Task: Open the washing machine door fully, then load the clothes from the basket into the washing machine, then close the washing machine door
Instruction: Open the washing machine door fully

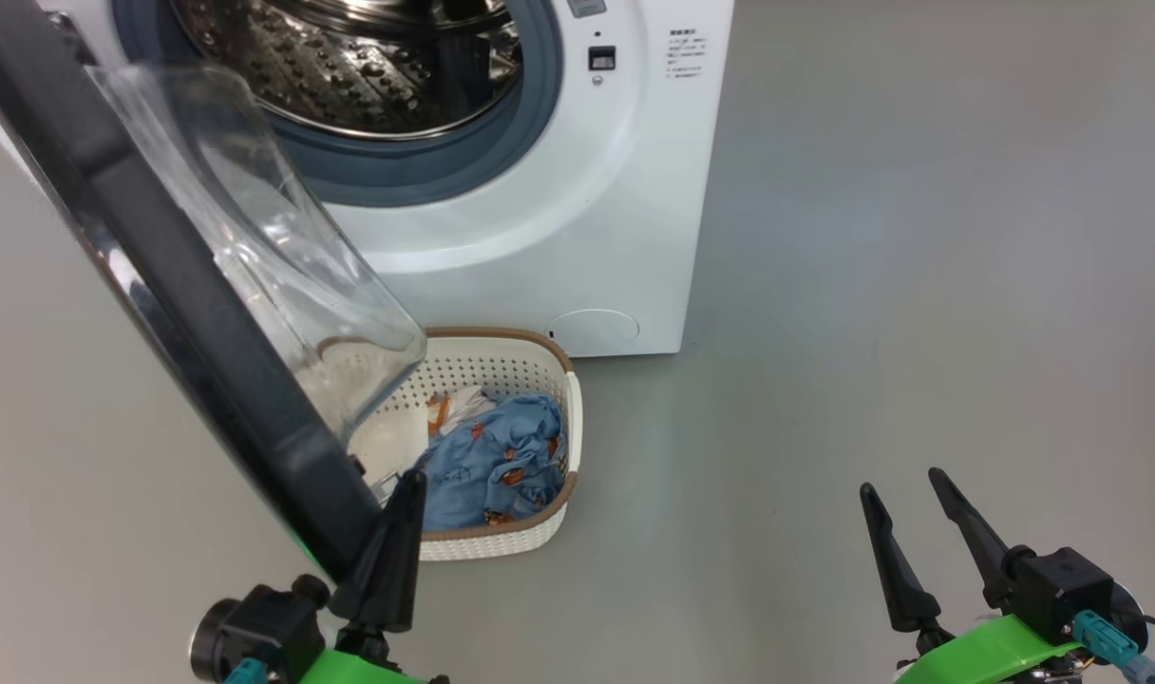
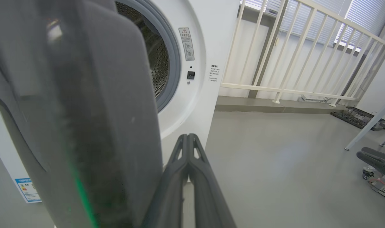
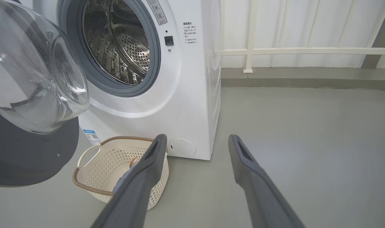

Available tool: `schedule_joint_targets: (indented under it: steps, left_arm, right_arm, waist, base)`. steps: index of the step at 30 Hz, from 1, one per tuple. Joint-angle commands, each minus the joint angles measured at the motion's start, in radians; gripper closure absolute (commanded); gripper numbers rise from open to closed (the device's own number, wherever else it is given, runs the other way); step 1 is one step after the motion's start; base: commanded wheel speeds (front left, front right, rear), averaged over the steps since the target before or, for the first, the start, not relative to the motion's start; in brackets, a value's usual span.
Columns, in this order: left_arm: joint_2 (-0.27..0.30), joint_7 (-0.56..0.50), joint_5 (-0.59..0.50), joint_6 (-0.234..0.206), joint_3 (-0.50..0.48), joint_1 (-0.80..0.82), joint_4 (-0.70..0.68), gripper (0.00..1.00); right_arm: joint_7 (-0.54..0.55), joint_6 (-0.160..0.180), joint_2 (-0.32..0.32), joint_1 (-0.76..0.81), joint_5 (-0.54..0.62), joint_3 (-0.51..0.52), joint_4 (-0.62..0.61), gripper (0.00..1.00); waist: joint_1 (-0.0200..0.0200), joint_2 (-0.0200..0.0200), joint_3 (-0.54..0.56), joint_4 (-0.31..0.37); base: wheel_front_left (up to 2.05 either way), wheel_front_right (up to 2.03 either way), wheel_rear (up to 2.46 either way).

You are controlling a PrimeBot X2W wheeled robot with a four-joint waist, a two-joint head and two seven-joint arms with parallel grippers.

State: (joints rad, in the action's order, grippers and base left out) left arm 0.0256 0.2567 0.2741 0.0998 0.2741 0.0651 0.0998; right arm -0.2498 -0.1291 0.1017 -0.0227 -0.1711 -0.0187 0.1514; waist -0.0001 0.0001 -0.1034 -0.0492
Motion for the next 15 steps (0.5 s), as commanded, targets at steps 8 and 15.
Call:
schedule_joint_targets:
  steps: [8, 15]
  left_arm:
    - [0.025, 0.005, -0.021, -0.053, -0.109, -0.009, -0.033, 1.0]
    - [0.025, 0.005, -0.014, -0.109, -0.161, -0.034, -0.051, 1.0]
  right_arm:
    - [-0.012, -0.002, 0.012, -0.032, -0.002, -0.026, -0.024, 0.0]
    - [-0.012, -0.002, 0.012, -0.028, -0.004, -0.026, -0.024, 0.0]
  waist:
    - [0.0001, -0.0001, -0.008, -0.058]
    - [0.0001, -0.0001, -0.007, -0.106]
  base:
    - [0.0, 0.0, 0.0]
    - [0.0, 0.0, 0.0]
